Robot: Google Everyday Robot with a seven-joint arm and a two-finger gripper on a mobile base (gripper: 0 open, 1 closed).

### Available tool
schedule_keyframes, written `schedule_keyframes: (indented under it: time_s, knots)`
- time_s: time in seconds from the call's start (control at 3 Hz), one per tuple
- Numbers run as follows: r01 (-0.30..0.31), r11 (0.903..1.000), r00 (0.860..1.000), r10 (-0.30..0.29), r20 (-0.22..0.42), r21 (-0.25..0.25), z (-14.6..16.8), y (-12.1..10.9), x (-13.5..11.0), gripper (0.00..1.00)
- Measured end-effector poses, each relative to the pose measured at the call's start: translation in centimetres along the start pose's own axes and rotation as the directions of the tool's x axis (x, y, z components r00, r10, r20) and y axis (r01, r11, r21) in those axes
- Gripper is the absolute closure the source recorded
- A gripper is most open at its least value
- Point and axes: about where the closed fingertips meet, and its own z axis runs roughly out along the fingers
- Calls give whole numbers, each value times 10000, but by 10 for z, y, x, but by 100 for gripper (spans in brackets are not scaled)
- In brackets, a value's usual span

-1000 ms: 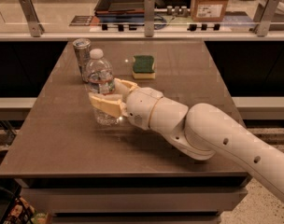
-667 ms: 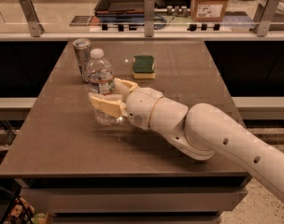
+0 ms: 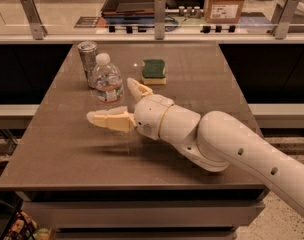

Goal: Place water bottle upright

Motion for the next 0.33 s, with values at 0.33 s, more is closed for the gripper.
schedule_keyframes:
  time_s: [0.33]
  knots:
    - [0, 10000, 10000, 0, 0, -1, 0, 0, 0, 0]
